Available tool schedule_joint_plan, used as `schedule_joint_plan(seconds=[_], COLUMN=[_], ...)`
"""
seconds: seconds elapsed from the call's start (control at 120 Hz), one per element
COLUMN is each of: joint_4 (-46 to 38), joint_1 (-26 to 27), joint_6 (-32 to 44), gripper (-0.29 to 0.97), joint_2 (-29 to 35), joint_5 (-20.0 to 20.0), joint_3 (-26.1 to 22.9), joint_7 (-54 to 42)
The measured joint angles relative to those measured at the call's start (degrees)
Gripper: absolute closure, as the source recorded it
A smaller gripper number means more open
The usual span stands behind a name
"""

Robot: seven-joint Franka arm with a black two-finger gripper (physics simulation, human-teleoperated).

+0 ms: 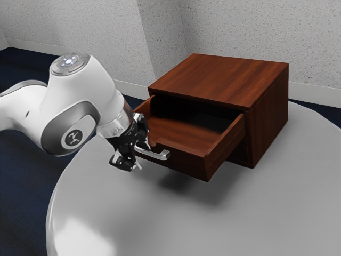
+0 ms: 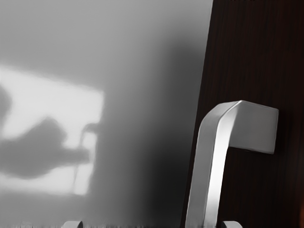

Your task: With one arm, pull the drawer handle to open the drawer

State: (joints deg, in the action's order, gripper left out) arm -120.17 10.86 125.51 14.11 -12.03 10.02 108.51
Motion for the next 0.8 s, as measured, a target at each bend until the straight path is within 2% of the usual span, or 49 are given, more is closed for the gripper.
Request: schedule_joint_plan(seconds=[0.475,0.8], joint_4=[0.22,3.50], joint_1=[0.02,0.04], joint_6=[-0.04,-1.21], gripper=[0.43,0.47], joint_2=[0.79,1.11], joint_5=[-0.09,-0.81], joint_3=[-1.02,-4.36], joint_7=[-0.24,-0.32])
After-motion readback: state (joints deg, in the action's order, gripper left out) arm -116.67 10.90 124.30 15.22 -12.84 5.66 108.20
